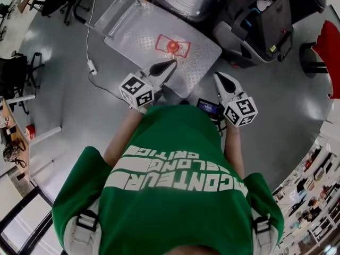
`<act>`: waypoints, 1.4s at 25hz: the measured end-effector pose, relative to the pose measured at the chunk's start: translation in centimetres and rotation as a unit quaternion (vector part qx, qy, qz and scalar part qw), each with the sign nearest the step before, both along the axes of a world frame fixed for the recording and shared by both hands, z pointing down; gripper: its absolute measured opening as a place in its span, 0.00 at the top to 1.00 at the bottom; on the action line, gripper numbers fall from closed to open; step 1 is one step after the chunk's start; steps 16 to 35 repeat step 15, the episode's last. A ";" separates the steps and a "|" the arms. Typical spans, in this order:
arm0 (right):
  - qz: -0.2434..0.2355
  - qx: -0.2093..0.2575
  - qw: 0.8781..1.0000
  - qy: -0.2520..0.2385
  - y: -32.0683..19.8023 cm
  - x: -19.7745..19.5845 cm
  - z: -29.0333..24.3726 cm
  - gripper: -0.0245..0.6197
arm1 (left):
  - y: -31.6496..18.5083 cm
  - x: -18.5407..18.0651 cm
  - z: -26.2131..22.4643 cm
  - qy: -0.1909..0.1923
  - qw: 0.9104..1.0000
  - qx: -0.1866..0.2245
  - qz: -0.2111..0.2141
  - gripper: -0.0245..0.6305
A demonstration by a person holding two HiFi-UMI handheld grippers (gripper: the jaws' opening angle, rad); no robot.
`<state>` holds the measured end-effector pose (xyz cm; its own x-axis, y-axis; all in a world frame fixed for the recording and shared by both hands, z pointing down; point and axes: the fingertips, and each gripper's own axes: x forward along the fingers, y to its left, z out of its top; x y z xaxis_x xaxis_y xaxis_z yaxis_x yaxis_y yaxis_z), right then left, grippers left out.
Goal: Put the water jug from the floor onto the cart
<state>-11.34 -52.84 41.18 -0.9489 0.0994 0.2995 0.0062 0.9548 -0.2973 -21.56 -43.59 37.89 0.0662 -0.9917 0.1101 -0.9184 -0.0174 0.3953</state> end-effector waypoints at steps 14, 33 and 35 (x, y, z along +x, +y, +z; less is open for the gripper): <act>-0.018 0.018 1.000 0.010 0.4 -0.5 -0.1 0.97 | -0.1 -0.3 0.0 0.004 1.000 0.001 -0.011 0.94; -0.019 0.019 1.000 0.011 0.4 -0.5 -0.1 0.97 | -0.1 -0.3 0.0 0.004 1.000 0.000 -0.011 0.94; -0.019 0.019 1.000 0.011 0.4 -0.5 -0.1 0.97 | -0.1 -0.3 0.0 0.004 1.000 0.000 -0.011 0.94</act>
